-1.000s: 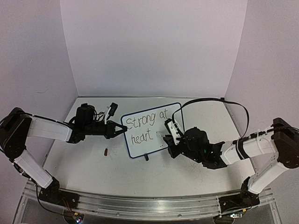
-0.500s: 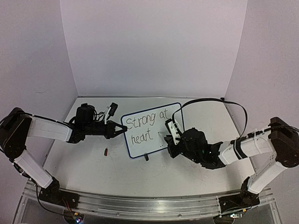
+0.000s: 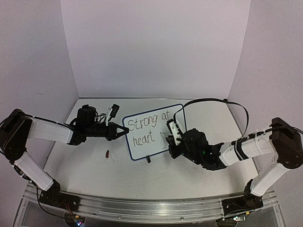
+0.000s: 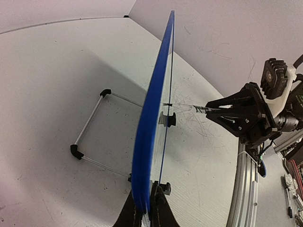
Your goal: Write a sentence on the whiteboard
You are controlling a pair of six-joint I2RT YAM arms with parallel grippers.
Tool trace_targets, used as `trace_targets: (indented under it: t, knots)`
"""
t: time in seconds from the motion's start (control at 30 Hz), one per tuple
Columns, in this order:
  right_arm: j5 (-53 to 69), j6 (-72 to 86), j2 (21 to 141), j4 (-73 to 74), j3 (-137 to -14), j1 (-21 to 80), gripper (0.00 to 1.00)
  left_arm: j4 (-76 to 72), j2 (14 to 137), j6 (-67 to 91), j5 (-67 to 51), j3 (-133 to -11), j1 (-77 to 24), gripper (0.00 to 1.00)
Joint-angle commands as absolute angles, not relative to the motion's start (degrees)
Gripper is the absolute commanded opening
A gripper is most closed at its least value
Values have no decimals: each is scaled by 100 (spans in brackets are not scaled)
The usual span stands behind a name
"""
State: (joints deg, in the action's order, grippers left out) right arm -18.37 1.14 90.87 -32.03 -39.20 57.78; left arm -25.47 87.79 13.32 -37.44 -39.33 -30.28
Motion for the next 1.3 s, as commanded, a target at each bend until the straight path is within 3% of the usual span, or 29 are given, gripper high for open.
trace_targets:
  t: [0.0, 1.27]
  knots:
    - [-1846, 87, 9245, -3306, -4203, 5723, 0, -2170, 8844, 960, -3045, -4048, -2948, 0]
    - [-1392, 386, 9091, -2773, -3842, 5735, 0, -2153, 8849, 958, -3042, -4061, -2944, 0]
